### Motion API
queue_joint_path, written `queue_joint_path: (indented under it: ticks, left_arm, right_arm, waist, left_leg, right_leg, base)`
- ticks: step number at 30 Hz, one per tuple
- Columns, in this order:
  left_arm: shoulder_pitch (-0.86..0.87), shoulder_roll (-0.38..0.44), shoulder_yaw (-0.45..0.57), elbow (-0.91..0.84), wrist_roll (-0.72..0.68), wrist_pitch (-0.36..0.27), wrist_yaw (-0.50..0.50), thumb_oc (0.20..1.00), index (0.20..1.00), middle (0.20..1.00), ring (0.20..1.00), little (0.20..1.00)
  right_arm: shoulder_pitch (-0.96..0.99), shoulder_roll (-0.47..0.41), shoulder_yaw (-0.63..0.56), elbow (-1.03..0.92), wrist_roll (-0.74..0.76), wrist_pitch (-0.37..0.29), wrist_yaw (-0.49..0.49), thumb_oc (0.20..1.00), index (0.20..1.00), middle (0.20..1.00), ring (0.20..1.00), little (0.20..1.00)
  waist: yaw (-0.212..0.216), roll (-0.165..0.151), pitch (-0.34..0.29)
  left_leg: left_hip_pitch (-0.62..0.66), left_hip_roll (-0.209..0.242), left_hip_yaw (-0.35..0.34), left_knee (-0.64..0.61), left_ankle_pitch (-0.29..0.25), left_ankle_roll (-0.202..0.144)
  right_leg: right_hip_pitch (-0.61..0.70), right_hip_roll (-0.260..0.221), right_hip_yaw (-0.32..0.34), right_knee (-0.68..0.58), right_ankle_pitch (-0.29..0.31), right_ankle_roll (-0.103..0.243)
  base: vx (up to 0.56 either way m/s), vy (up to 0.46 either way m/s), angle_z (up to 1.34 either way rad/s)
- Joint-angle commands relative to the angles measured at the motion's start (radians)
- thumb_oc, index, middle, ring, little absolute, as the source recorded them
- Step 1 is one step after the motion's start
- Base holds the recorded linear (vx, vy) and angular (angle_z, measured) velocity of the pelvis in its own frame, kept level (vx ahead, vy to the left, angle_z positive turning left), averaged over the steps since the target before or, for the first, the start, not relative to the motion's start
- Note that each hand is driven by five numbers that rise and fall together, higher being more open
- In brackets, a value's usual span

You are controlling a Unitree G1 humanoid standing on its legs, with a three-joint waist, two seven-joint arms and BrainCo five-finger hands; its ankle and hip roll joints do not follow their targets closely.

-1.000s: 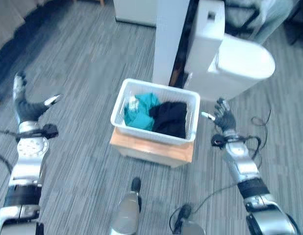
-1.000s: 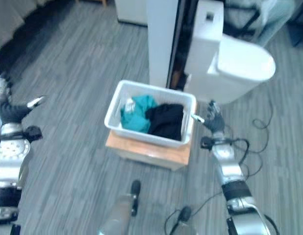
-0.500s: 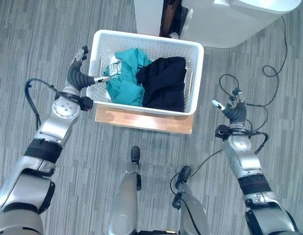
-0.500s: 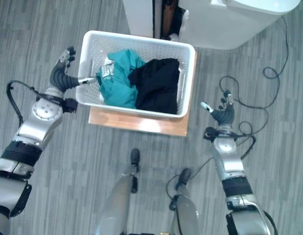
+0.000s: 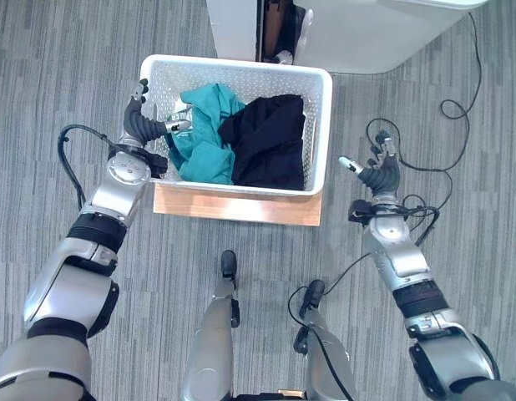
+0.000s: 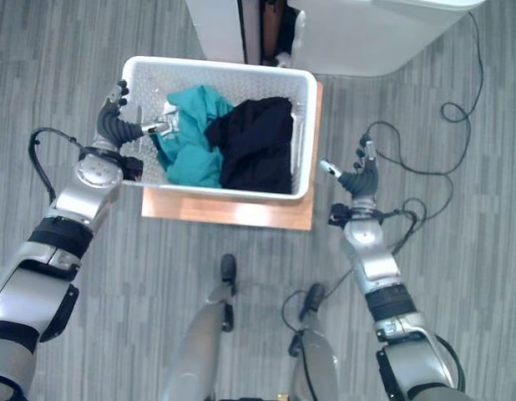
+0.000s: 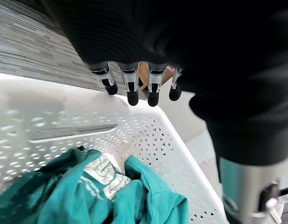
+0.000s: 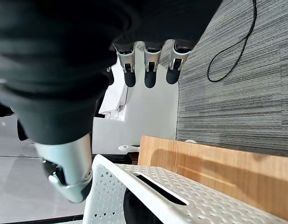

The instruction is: Grab the laundry basket,head to the washer,open it,put in the laundry and shut it.

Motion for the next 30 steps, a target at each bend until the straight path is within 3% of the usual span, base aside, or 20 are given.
queue_joint_path:
  ticks: [1,7,13,28,30]
  left_arm:
    - [-0.044,-0.026,0.058,0.041,0.075,0.001,0.039,1.000,1.000,1.000,1.000,1.000]
    - [-0.027,-0.006,0.112,-0.053,0.163,-0.004,0.136,1.000,1.000,1.000,1.000,1.000]
    - [-0.060,0.019,0.138,-0.011,0.217,0.008,0.212,1.000,1.000,1.000,1.000,1.000]
    - [-0.052,-0.019,0.153,0.128,0.162,0.023,0.219,1.000,1.000,1.000,1.000,1.000]
    - [-0.060,-0.018,0.148,0.144,0.157,0.024,0.217,1.000,1.000,1.000,1.000,1.000]
  right_arm:
    - [-0.003,-0.039,-0.058,-0.035,-0.032,-0.054,-0.021,1.000,1.000,1.000,1.000,1.000]
    - [-0.027,-0.035,-0.056,-0.043,-0.044,-0.070,-0.030,1.000,1.000,1.000,1.000,1.000]
    - [-0.037,-0.023,-0.030,-0.064,-0.055,-0.086,-0.029,1.000,1.000,1.000,1.000,1.000]
    - [-0.009,-0.007,-0.010,-0.127,-0.051,-0.102,-0.018,1.000,1.000,1.000,1.000,1.000]
    - [-0.010,-0.008,-0.007,-0.128,-0.048,-0.103,-0.017,1.000,1.000,1.000,1.000,1.000]
  waist:
    - [0.024,0.000,-0.028]
    - [0.027,-0.010,-0.025]
    - [0.017,-0.016,-0.013]
    - [-0.008,-0.032,0.013]
    - [-0.008,-0.034,0.011]
  left_leg:
    - [-0.015,0.034,0.016,0.012,-0.053,-0.025]
    - [-0.018,0.039,0.012,0.012,-0.057,-0.027]
    - [-0.026,0.043,0.018,0.014,-0.055,-0.031]
    - [-0.066,0.055,0.020,0.038,-0.064,-0.031]
    - [-0.062,0.060,0.012,0.038,-0.088,-0.040]
  right_leg:
    - [-0.035,-0.084,0.047,0.026,0.076,0.014]
    - [-0.037,-0.079,0.047,0.024,0.069,0.010]
    - [-0.058,-0.076,0.059,0.038,0.064,0.007]
    - [-0.100,-0.072,0.071,0.051,0.063,0.008]
    - [-0.094,-0.064,0.079,0.051,0.048,0.016]
  base:
    - [0.00,0.000,0.00]
    - [0.01,-0.012,0.02]
    - [0.00,0.003,-0.01]
    - [0.01,0.003,-0.02]
    - [0.08,-0.018,-0.01]
